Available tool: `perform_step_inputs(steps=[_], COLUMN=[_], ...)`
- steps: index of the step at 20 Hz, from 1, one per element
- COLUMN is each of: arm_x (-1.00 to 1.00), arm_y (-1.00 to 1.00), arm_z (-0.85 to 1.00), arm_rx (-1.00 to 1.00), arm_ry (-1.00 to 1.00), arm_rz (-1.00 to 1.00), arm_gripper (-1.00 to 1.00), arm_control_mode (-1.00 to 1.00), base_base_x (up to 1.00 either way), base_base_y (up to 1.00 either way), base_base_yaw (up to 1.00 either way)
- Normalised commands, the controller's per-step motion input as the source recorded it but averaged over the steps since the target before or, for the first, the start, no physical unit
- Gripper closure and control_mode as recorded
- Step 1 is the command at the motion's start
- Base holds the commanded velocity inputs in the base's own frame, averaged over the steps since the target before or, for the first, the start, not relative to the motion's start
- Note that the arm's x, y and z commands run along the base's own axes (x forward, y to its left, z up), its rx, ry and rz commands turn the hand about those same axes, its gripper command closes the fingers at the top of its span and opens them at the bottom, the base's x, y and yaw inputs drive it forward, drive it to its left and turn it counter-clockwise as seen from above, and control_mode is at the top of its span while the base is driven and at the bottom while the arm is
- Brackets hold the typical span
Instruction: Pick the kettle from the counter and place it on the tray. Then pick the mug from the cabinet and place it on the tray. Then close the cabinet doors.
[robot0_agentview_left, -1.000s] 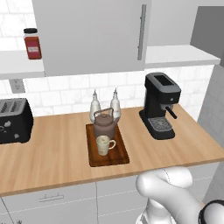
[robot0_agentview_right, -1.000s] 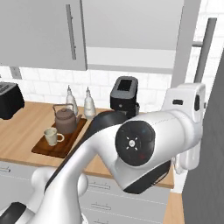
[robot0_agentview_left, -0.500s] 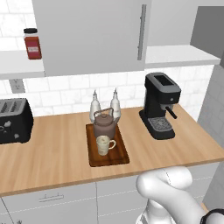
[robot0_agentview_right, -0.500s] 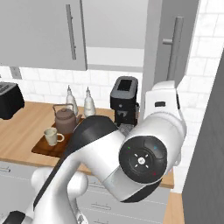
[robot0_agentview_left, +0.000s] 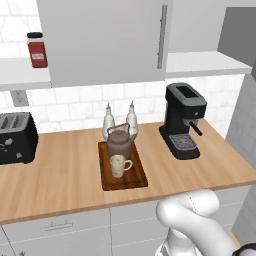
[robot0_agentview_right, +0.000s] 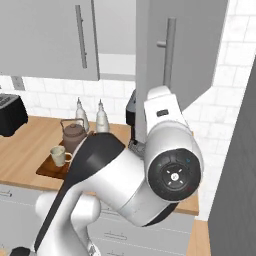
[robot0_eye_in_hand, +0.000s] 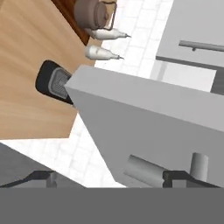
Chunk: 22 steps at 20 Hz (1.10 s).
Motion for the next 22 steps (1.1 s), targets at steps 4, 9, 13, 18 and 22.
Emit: perform_step_inputs(steps=[4,9,13,18,22], arm_x=[0.67,0.75,0.86,0.95,1.0], arm_y=[0.58,0.52,0.42,0.43,0.33], arm_z=[0.0,0.0,0.0,-0.05,-0.06], arm_rx=[0.0,0.0,0.0,0.0,0.0], arm_ry=[0.02,0.01,0.04,0.08,0.13], arm_rz=[0.12,0.08,0.06,0.05,0.04], arm_gripper=[-1.0,-1.0,-1.0,-1.0,-1.0], arm_control_mode=[-1.0,-1.0,-1.0,-1.0,-1.0], base_base_x=[0.0,0.0,0.0,0.0,0.0], base_base_y=[0.0,0.0,0.0,0.0,0.0], base_base_yaw=[0.0,0.0,0.0,0.0,0.0])
